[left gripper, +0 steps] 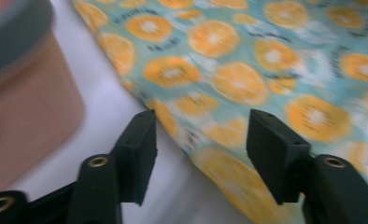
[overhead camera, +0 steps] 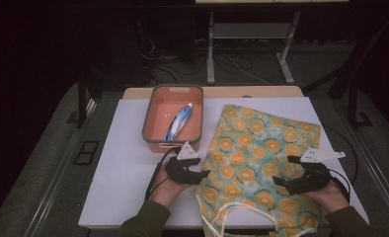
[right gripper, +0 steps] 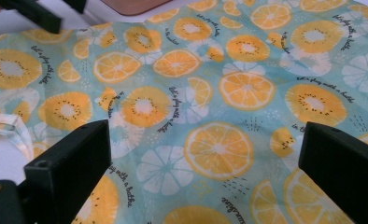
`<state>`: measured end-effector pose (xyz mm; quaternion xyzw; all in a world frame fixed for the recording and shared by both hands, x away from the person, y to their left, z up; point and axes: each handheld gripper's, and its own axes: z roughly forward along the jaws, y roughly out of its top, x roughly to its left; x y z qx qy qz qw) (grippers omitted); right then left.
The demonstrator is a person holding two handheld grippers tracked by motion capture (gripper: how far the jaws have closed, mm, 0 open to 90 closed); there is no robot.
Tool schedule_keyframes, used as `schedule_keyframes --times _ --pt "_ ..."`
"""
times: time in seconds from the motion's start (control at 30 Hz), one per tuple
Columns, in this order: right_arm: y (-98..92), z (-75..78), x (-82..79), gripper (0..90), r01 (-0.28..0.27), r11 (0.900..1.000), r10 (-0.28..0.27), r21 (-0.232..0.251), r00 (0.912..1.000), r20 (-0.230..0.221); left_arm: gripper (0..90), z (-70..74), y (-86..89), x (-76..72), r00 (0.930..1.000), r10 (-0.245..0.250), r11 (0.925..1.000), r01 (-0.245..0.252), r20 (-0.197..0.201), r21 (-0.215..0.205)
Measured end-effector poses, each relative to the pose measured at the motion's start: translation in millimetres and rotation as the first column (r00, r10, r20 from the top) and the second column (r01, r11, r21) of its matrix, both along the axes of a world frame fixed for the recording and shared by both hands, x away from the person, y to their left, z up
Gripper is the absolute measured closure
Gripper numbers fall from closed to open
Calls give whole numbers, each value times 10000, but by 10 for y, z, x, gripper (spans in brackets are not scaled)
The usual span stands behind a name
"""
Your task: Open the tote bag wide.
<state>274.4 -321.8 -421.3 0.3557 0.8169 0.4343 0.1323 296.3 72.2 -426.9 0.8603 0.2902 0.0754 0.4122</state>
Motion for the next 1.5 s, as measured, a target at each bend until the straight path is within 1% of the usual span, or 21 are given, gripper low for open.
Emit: schedule_keyframes --times 0.03,0.13,0.2,0.3,0.33,0.43,0.47,0.5,0.53,0.57,0.63,0.7,0.83,1.0,1.13,1.3,1.33,1.4,1.43,1.47,1.5 --pt "1 -1 0 23 -4 10000 4 -20 10000 9 394 -12 14 -43 9999 -24 10000 23 -100 -56" --pt "7 0 -4 23 -10 10000 10 -56 10000 0 378 -75 55 -124 9988 -103 9998 110 -471 143" --pt "8 0 -5 23 -6 10000 6 -58 10000 4 379 -123 60 -145 9963 -170 9997 183 -838 147" --pt "9 -2 -6 23 4 10000 -4 -87 10000 11 469 -161 21 -148 9937 -426 9987 453 -1040 235" --pt "9 -2 -6 23 4 10000 -4 -87 10000 11 469 -168 8 -148 9933 -497 9980 534 -1042 329" --pt "9 -6 -4 23 5 9999 -5 -106 10000 3 630 -189 -13 -153 9950 -533 9966 583 -839 586" --pt "9 -6 -4 23 5 9999 -5 -106 10000 3 630 -191 -13 -151 9953 -517 9965 568 -819 616" --pt "10 -7 -3 23 -5 9999 5 -120 10000 2 667 -191 -15 -153 9962 -530 9956 581 -690 731" --pt "11 -9 -2 23 -23 9999 23 -130 10000 13 783 -191 -18 -153 9967 -578 9947 624 -571 822" --pt "12 -9 -2 23 -27 9999 27 -135 10000 14 836 -190 -21 -149 9960 -671 9941 718 -596 811" --pt "11 -8 -4 23 -16 9999 16 -123 10000 25 884 -190 -39 -147 9960 -705 9933 751 -552 875" --pt "11 -6 -5 23 -16 9999 17 -112 10000 42 892 -178 -77 -113 9958 -744 9917 795 -535 1009" --pt "11 -7 -4 23 2 9999 -2 -106 10000 19 894 -153 -107 -34 9975 -603 9933 636 -359 960" --pt "6 -11 1 23 7 9999 -6 -118 10000 16 895 -126 -155 196 9999 -117 9960 110 68 884" --pt "7 -13 4 23 26 9999 -26 -110 10000 -20 896 -110 -195 392 9990 226 9952 -262 395 940" --pt "3 -16 6 23 17 10000 -17 -96 10000 -22 892 -124 -227 539 9961 706 9956 -737 538 582" --pt "-2 -14 3 23 23 10000 -23 -81 10000 -36 858 -127 -223 542 9956 768 9956 -795 537 502" --pt "-4 -12 2 23 8 10000 -8 -73 10000 -22 732 -116 -200 534 9951 859 9949 -882 486 486" --pt "-4 -12 2 23 8 10000 -8 -73 10000 -22 732 -101 -184 518 9947 910 9949 -929 486 393" --pt "-3 -13 1 23 5 10000 -5 -74 10000 -25 672 -80 -161 495 9937 997 9945 -1012 516 287" --pt "0 -12 0 23 -9 10000 9 -84 10000 -15 558 -58 -136 469 9937 1037 9944 -1043 431 138"
